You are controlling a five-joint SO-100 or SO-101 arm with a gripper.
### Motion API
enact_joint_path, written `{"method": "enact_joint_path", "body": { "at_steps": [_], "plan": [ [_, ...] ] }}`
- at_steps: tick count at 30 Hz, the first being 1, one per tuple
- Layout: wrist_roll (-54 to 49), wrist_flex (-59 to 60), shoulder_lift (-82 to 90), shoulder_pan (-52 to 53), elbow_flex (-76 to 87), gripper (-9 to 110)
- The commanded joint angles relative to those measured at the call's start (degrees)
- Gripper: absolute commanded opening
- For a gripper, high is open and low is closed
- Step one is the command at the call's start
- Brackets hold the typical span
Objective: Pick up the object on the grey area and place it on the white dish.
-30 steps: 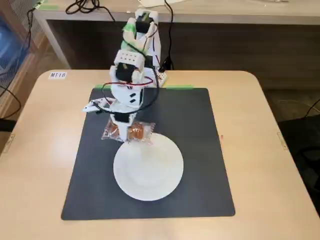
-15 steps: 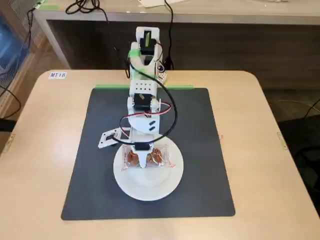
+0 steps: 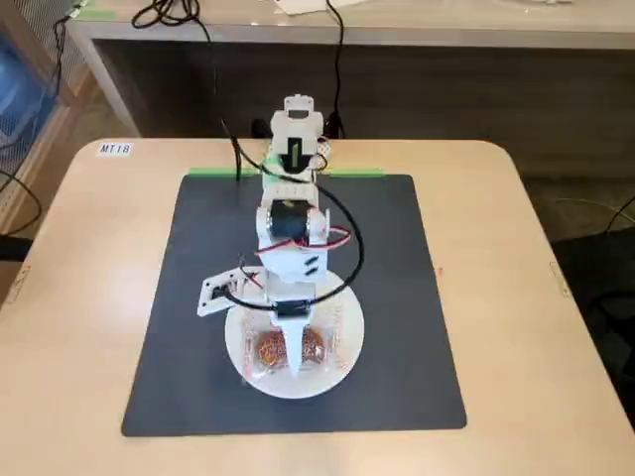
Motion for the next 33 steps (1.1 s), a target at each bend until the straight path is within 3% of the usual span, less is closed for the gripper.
{"method": "enact_joint_path", "body": {
  "at_steps": [1,8,12,14,16,24,33],
  "plan": [
    [-0.7,0.3,12.7,0.2,10.0,44],
    [0.5,0.3,37.9,0.6,36.5,49],
    [2.4,0.3,56.0,1.1,54.4,46],
    [3.2,0.3,65.2,1.5,62.8,35],
    [2.9,0.2,72.9,1.9,66.4,0],
    [-1.1,-13.5,103.5,2.2,89.3,0],
    [-1.4,-26.0,124.8,1.8,117.9,0]
  ]
}}
